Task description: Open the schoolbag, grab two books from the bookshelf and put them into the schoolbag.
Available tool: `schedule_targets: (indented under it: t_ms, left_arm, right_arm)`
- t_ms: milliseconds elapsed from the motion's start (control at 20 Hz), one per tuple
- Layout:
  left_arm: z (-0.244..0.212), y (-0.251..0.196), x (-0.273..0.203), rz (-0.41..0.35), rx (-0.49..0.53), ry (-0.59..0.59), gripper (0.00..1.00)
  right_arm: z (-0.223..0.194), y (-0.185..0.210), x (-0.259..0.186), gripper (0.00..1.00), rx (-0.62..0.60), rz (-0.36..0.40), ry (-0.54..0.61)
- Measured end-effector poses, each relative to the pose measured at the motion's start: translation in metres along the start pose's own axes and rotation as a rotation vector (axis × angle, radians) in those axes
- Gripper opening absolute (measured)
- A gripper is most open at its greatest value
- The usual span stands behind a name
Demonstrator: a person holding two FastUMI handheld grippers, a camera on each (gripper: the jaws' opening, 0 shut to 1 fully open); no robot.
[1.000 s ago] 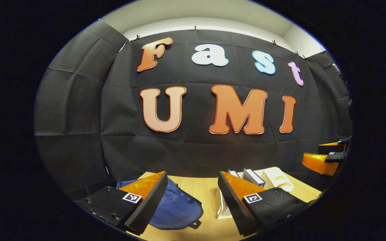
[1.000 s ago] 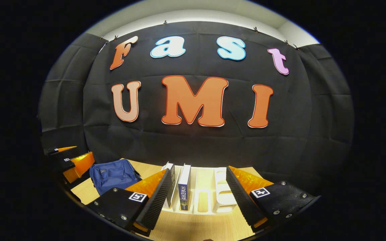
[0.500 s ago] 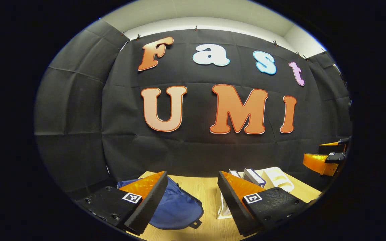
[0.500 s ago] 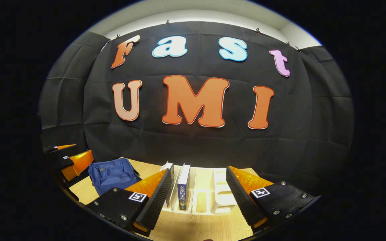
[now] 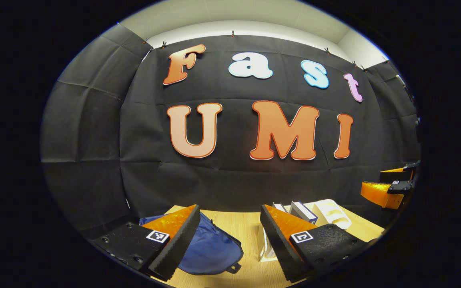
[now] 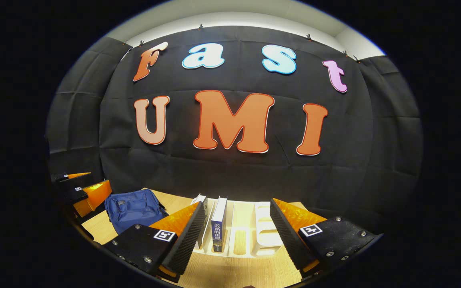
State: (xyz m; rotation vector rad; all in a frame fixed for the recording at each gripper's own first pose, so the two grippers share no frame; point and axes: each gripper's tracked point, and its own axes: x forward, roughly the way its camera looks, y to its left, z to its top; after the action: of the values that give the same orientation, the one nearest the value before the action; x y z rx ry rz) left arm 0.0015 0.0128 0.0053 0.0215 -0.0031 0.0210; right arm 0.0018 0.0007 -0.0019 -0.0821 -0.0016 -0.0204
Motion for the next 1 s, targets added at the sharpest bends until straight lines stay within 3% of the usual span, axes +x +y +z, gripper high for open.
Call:
schedule_targets:
  t_ms: [350, 600, 1000]
  left_arm:
    - [-0.018, -0.005, 0.009, -0.02, 0.005, 0.031, 0.94]
    - [-0.067, -0.012, 0.027, -0.036, 0.076, 0.12, 0.94]
    - [-0.209, -0.034, 0.037, -0.12, 0.258, 0.425, 0.95]
  right_arm:
    - [-0.01, 0.0, 0.005, 0.97, 0.003, -0.001, 0.024]
    - [-0.022, -0.011, 0.011, 0.97, 0.002, -0.024, 0.056]
    - [-0.043, -0.041, 0.016, 0.97, -0.011, -0.105, 0.124]
